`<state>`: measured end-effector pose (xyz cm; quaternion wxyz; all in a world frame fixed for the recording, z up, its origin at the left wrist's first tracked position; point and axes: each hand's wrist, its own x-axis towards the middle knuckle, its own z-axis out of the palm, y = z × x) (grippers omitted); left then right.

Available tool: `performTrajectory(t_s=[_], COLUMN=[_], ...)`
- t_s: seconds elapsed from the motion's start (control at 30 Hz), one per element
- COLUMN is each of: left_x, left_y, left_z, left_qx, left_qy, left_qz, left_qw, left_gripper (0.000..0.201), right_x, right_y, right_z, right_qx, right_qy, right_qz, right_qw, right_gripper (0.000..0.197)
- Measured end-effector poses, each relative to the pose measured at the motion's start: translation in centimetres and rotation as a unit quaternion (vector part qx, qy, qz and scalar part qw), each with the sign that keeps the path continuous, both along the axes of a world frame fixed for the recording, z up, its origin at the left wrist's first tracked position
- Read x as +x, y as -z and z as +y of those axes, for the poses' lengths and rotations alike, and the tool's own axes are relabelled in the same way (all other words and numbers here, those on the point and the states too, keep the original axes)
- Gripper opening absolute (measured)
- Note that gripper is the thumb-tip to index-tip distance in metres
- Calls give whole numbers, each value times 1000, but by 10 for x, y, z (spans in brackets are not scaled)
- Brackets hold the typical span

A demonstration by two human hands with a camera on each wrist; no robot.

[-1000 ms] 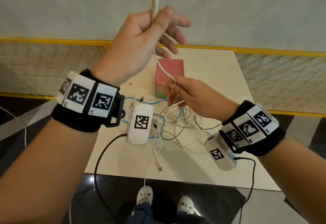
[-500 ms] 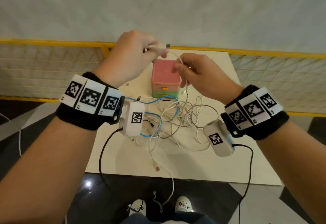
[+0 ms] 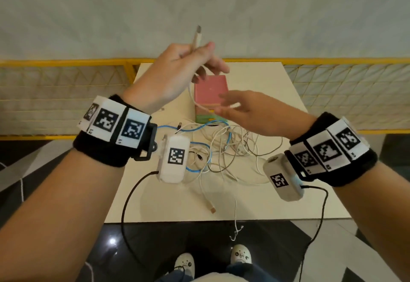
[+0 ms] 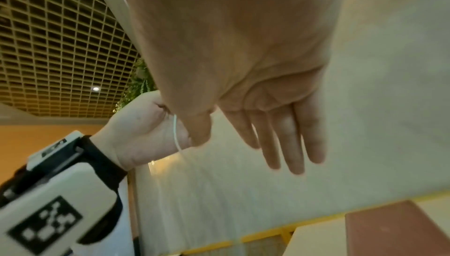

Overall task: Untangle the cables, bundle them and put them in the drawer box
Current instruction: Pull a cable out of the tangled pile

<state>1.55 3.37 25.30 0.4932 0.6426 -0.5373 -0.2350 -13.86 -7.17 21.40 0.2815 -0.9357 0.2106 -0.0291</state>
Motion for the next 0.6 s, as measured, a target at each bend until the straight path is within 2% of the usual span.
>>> performTrajectory(t_s=[0.07,0.17,0.27,0.37,0.47,0.6], left_x=[-14,-30,-33,-25,-17,4], left_y=[3,10,14,20,20,20], left_z=[-1,-4,-3,-2,-1,1], left_qx=[45,59,52,16,-38,-113], left_qy=[26,46,31,2,-46,-119], left_qz=[-32,-9,40,19,47,112], left_qw=[998,997,997,1000,997,980], left_gripper=[40,42,41,42,54,57], right_x=[3,9,17,26,33,33], right_y=[-4,-8,-4,5,23,74], right_z=[6,15,20,23,27,40], right_qx=[68,119,196,263,261,190], right_qy=[-3,-62,-49,-59,-84,-123], right_qz=[-84,-161,-193,-228,-204,-82], right_qw=[994,978,960,936,940,971], right_gripper=[41,20,24,25,26,27])
